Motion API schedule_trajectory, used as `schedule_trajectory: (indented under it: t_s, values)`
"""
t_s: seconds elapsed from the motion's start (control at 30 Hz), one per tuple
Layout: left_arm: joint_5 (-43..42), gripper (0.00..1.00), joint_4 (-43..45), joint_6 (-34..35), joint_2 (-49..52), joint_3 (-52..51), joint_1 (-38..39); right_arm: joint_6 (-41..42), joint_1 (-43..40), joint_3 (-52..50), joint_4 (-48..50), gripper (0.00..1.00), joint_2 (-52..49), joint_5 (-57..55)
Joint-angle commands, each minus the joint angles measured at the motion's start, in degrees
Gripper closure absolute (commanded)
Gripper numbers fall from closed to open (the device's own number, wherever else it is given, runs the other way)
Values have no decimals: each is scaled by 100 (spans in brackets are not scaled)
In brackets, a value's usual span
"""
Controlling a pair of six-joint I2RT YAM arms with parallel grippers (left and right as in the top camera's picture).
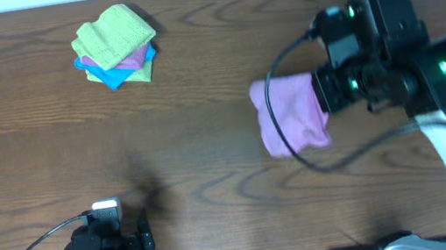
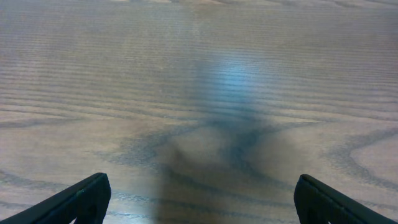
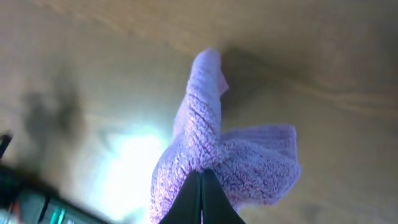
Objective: Fold the cloth
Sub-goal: 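Lift the purple cloth with the right gripper and drag it toward center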
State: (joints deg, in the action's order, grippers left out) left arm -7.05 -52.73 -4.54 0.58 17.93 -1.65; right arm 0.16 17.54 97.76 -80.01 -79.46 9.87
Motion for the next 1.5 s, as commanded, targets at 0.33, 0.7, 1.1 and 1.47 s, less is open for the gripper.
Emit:
schedule_trajectory:
  t_s: [0.33,0.7,1.1,1.47]
  values:
    - [125,5,-260,-127,-37,-105,28,-2,767,68,-988,99,586,444]
    - [125,5,-260,-127,-37,-105,28,-4,219,-1198,1532,98,-944,-448]
    - [125,5,-260,-127,-37,-105,28,1145,-1628,-981,3571,1,-2374,-1886]
    - [125,4,-260,-127,-37,-105,28,1193,-1735,-1021,2186,11,-2098,1014]
